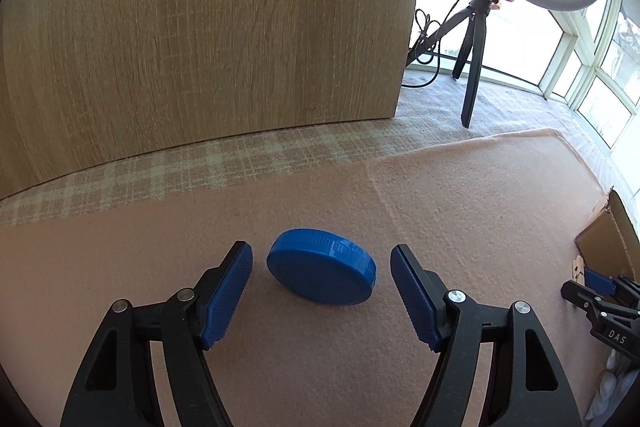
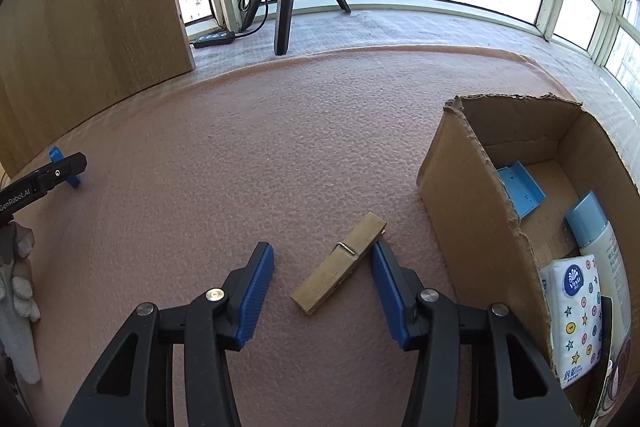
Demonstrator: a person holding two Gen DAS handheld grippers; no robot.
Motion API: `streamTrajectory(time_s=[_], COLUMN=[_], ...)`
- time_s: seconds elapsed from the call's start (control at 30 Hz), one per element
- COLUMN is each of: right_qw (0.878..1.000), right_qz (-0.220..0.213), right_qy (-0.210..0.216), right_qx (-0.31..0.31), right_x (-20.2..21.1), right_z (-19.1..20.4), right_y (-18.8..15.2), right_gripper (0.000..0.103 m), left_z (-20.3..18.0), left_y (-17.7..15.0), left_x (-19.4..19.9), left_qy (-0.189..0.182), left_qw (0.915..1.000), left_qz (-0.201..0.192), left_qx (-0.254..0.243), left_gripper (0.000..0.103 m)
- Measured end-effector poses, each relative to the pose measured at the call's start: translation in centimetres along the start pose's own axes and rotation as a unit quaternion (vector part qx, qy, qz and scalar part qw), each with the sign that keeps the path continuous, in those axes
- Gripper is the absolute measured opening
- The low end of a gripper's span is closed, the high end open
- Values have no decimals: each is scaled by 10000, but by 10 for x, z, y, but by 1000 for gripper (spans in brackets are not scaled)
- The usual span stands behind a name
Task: Organize objects
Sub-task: 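Close the right tool on the clothespin while the left tool closes on the blue disc, then carry the clothespin with the right tool while the left tool carries the blue disc to the box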
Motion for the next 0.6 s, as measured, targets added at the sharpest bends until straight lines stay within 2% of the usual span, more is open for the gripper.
streamTrajectory(time_s=[0.07, 0.17, 0.37, 0.53, 0.6], right_qw=[10000, 10000, 10000, 10000, 10000], right_qz=[-2, -8, 19, 19, 18], right_qy=[-3, -6, -11, 8, 26], right_qx=[8, 9, -14, -84, -88], right_x=[0, 0, 0, -1, 0], right_z=[0, -1, -6, -13, -14], right_y=[0, 0, 0, 1, 1], right_gripper=[45, 42, 33, 13, 12], left_z=[0, 0, 0, -1, -3], left_y=[-1, -2, -4, -4, -4], left_x=[-2, -1, 2, 4, 6], left_qy=[6, 23, 19, 48, 65], left_qw=[10000, 10000, 9999, 9999, 9998], left_qz=[33, 30, 0, -37, -53], left_qx=[-16, -71, -104, -153, -188], left_gripper=[61, 53, 53, 53, 53])
Point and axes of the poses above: each gripper's, at about its wrist camera, not at the fingertips, and x roughly against the way its jaws point, z to its left, y to its top, the point moved 3 cm from there along -x, roughly the way its jaws point, and after that the axes turned 7 degrees about x, right-handed, at the moved point
